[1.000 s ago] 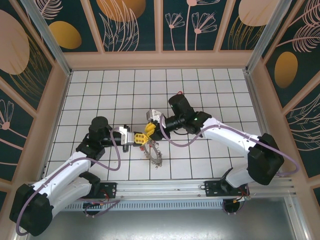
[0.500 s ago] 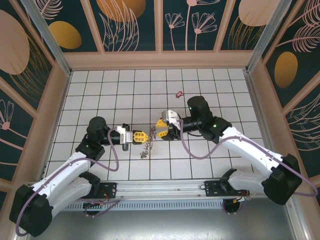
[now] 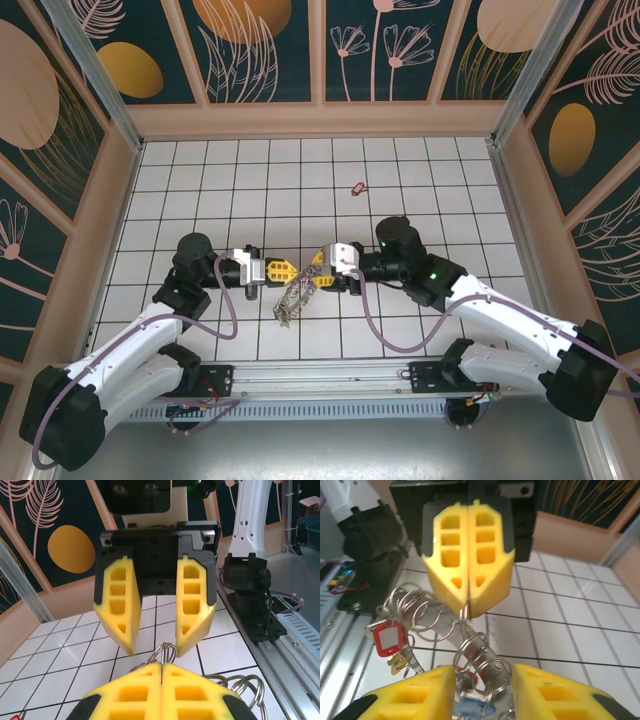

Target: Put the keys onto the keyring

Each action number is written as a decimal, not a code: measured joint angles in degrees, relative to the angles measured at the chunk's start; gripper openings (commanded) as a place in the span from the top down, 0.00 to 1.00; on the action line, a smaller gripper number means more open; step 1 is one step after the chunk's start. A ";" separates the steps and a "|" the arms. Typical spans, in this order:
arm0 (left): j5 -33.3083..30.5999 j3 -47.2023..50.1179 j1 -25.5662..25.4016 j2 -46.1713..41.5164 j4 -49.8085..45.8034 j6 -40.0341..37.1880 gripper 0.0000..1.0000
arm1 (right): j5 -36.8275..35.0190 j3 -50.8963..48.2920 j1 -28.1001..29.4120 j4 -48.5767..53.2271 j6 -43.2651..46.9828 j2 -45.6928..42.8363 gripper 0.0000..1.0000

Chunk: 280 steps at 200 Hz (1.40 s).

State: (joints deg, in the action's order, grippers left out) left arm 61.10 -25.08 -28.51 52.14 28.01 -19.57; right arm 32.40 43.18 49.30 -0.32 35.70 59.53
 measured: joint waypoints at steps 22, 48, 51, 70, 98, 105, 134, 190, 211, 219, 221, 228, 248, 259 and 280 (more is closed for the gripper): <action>0.00 0.00 0.00 0.07 0.52 0.61 1.00 | -2.51 -1.64 0.09 -1.95 -0.20 -2.99 0.56; 0.00 0.00 0.00 0.17 1.38 1.14 1.00 | -2.38 -2.01 0.13 -2.49 -0.83 -4.09 0.53; 0.00 0.00 0.00 0.17 1.42 1.27 1.00 | -2.38 -2.01 0.17 -2.49 -1.03 -4.09 0.53; 0.00 0.00 0.00 0.31 1.88 1.46 1.00 | -2.32 -2.14 0.33 -2.78 -2.75 -3.80 0.58; 0.00 0.00 0.00 0.48 1.92 1.51 1.00 | -0.96 -2.32 0.35 -4.31 -5.79 -1.88 0.71; 0.00 0.00 0.00 0.52 1.95 1.51 1.00 | -0.66 -2.32 0.37 -4.48 -6.47 -1.09 0.73; 0.02 0.00 0.00 0.55 1.97 1.51 1.00 | 1.53 -2.29 0.37 -4.74 -8.72 2.64 0.76; 0.00 0.00 0.00 0.55 1.95 1.46 1.00 | 3.54 -2.29 0.31 -6.56 -12.33 4.57 0.74; 0.00 0.00 0.00 0.55 1.92 1.42 1.00 | 3.67 -2.32 0.28 -8.41 -13.57 4.55 0.70; 0.00 0.00 0.00 0.55 1.92 1.42 1.00 | 3.67 -2.32 0.28 -9.20 -13.84 4.55 0.70; 0.00 0.00 0.00 0.55 1.92 1.42 1.00 | 3.67 -2.32 0.28 -9.40 -13.90 4.55 0.70; 0.00 0.00 0.00 0.55 1.92 1.42 1.00 | 3.67 -2.34 0.28 -10.03 -14.08 4.55 0.70; -0.02 0.00 0.00 0.55 1.90 1.40 1.00 | 3.78 -2.36 0.31 -10.84 -14.29 4.55 0.82; -0.07 0.00 0.00 0.55 1.90 1.25 1.00 | 4.11 -2.36 0.31 -10.86 -14.73 4.55 0.88; -0.04 0.00 0.00 0.55 1.88 1.22 1.00 | 4.57 -2.36 0.31 -10.82 -14.67 4.55 0.87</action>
State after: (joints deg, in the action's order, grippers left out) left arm 61.06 -25.08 -28.51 52.69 29.89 -18.35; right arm 36.97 40.82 49.60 -11.14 21.04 64.07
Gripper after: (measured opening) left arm 0.066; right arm 0.125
